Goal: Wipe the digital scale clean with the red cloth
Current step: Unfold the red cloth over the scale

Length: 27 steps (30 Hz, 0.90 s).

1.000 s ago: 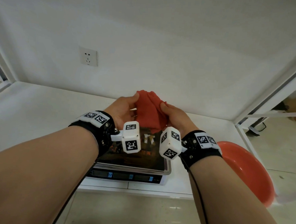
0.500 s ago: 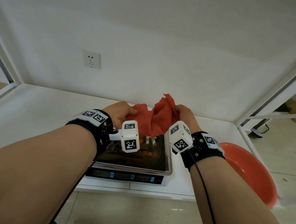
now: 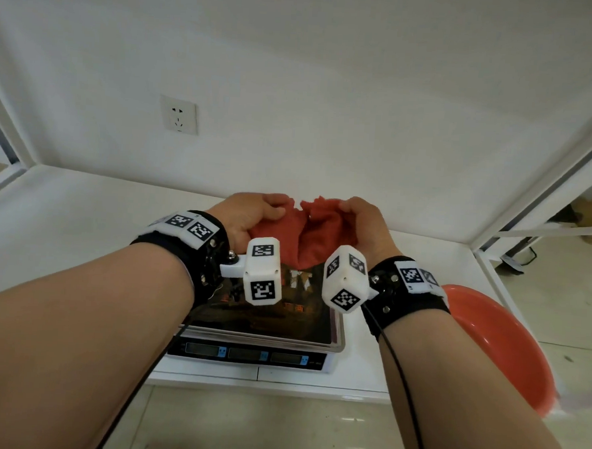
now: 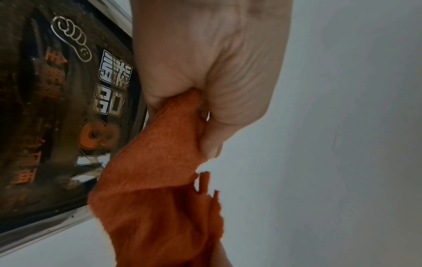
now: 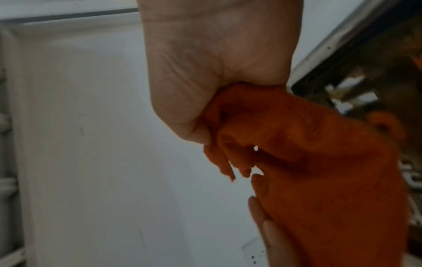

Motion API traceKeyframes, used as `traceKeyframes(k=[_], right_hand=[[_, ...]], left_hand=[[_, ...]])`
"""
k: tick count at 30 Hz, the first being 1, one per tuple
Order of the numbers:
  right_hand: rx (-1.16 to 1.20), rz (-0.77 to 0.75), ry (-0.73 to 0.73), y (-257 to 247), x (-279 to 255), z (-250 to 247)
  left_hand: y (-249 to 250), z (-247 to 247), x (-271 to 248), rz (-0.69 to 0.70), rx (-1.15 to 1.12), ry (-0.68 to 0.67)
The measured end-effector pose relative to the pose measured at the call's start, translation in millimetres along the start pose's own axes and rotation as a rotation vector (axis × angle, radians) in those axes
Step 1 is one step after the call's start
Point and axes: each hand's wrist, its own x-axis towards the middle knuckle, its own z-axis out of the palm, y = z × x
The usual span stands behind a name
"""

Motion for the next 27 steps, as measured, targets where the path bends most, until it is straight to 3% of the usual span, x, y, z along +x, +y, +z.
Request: traceKeyframes(k=[6,8,12,17,27], right_hand=[[-0.441,0.027,-0.239,2.5,0.8,3.2],[-0.560,-0.008,-0.154,1.6,1.7,4.3],[-0.460,-0.065,-0.014,-7.0,0.6,-5.9],[-0.329,-0.098,0.112,-9.6,1.0,-11.9],[-0.401,0.045,-0.104,0.2,2.4,-2.0]], left_hand=[[6.9,11.3,-1.9,-0.042,-0.155,-0.221],[8.4,14.4,2.3,-0.006,-0.188,-0.256],[9.1,16.7,5.2,0.005,-0.215,-0.298],[1.5,17.8,9.2,0.081,-0.020,-0.119],[-7.4,22.8,10.9,-0.015,0.084,-0.169]])
